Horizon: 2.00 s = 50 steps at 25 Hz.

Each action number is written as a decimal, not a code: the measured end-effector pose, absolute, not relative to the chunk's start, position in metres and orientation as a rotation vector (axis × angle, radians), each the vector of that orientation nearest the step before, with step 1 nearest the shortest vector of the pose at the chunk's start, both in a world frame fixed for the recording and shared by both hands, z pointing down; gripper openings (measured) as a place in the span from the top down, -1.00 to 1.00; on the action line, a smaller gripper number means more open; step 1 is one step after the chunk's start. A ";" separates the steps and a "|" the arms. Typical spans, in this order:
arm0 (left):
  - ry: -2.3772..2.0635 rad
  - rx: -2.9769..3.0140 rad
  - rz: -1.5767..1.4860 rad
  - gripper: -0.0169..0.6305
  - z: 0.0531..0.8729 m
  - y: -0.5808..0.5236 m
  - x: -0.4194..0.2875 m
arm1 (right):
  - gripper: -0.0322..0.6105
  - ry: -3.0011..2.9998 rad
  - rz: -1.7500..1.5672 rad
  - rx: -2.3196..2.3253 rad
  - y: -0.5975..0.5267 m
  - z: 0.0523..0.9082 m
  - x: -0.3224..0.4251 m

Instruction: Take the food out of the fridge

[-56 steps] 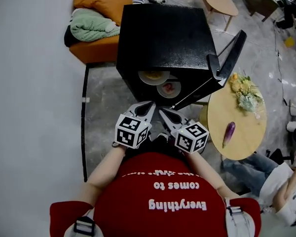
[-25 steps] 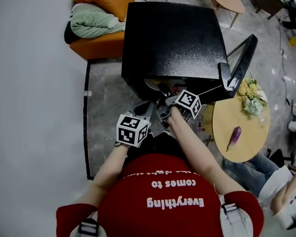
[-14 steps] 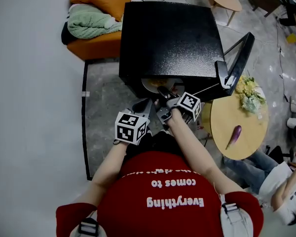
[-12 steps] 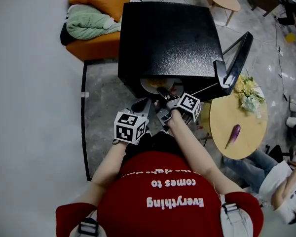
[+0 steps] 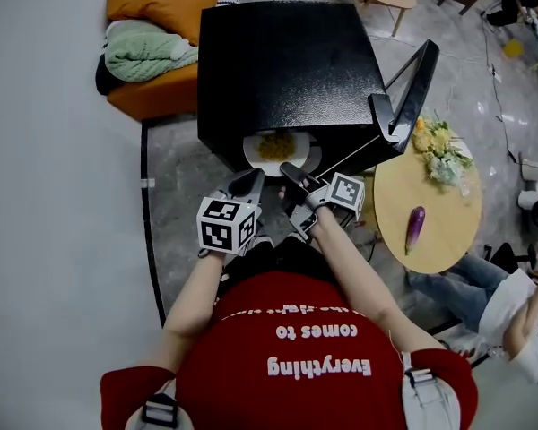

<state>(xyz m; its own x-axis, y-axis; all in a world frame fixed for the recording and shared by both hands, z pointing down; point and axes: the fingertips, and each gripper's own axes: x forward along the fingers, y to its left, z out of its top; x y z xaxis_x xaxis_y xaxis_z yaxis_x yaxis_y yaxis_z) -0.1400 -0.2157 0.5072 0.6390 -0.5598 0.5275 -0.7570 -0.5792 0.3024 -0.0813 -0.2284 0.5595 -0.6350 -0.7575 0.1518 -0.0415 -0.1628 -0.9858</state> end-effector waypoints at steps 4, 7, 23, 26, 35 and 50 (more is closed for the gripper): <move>-1.013 2.378 0.521 0.93 0.502 -0.208 -0.136 | 0.83 1.648 -1.861 -0.885 -0.200 0.553 -0.078; -0.994 2.395 0.544 0.93 0.504 -0.200 -0.133 | 0.83 1.627 -1.882 -0.858 -0.176 0.551 -0.073; -0.554 2.683 0.506 0.93 0.479 -0.121 -0.047 | 0.83 1.454 -1.755 -0.913 -0.072 0.542 -0.007; -0.467 2.723 0.532 0.93 0.475 -0.101 -0.021 | 0.83 1.396 -1.700 -0.950 -0.046 0.541 0.015; -0.195 2.790 0.590 0.93 0.480 -0.072 0.044 | 0.83 1.238 -1.534 -1.074 -0.005 0.550 0.073; 0.303 2.829 0.705 0.93 0.497 -0.003 0.149 | 0.83 0.939 -1.279 -1.239 0.079 0.577 0.156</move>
